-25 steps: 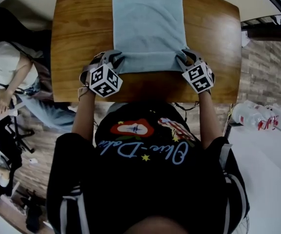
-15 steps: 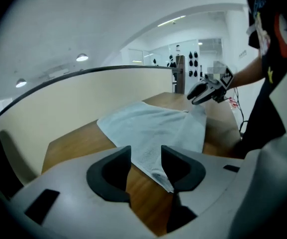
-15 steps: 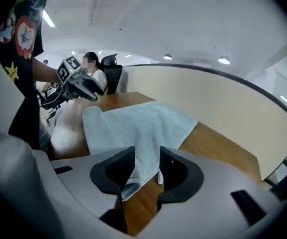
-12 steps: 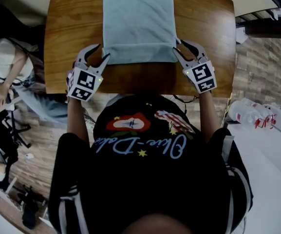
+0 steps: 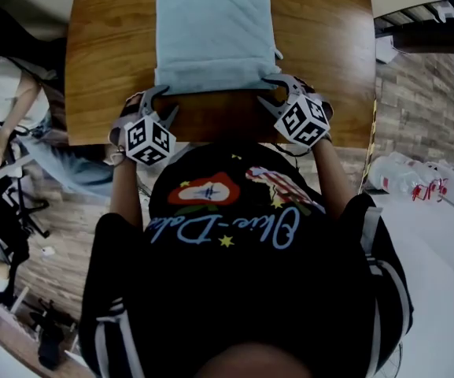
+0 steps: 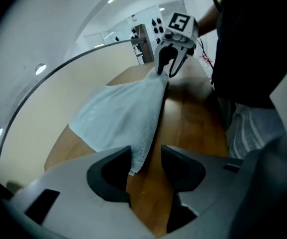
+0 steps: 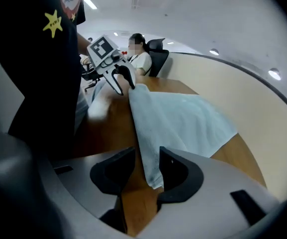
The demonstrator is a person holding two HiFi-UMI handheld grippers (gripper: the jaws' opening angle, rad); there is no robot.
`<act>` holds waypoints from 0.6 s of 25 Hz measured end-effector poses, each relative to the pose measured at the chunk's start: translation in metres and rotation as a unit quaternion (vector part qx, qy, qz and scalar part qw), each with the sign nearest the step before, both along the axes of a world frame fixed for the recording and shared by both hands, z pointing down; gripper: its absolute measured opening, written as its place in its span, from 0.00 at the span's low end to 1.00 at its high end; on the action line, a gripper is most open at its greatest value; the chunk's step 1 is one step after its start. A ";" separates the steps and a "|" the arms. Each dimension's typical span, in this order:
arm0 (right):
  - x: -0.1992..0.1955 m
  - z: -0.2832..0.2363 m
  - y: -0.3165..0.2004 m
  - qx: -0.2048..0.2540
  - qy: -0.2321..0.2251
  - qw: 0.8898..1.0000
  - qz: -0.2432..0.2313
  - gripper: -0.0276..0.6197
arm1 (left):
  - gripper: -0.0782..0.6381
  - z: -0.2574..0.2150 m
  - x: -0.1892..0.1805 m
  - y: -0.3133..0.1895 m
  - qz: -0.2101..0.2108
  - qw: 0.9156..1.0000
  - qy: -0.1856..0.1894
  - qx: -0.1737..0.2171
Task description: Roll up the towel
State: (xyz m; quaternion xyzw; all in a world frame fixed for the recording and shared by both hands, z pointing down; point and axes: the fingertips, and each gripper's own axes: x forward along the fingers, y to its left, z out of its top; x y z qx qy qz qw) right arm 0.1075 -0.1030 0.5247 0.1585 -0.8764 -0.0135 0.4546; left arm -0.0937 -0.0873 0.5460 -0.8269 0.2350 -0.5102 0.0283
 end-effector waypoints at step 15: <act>0.015 0.030 -0.012 -0.004 0.082 0.996 -0.046 0.17 | 0.17 0.011 -0.006 -0.025 -0.035 0.999 -0.015 0.003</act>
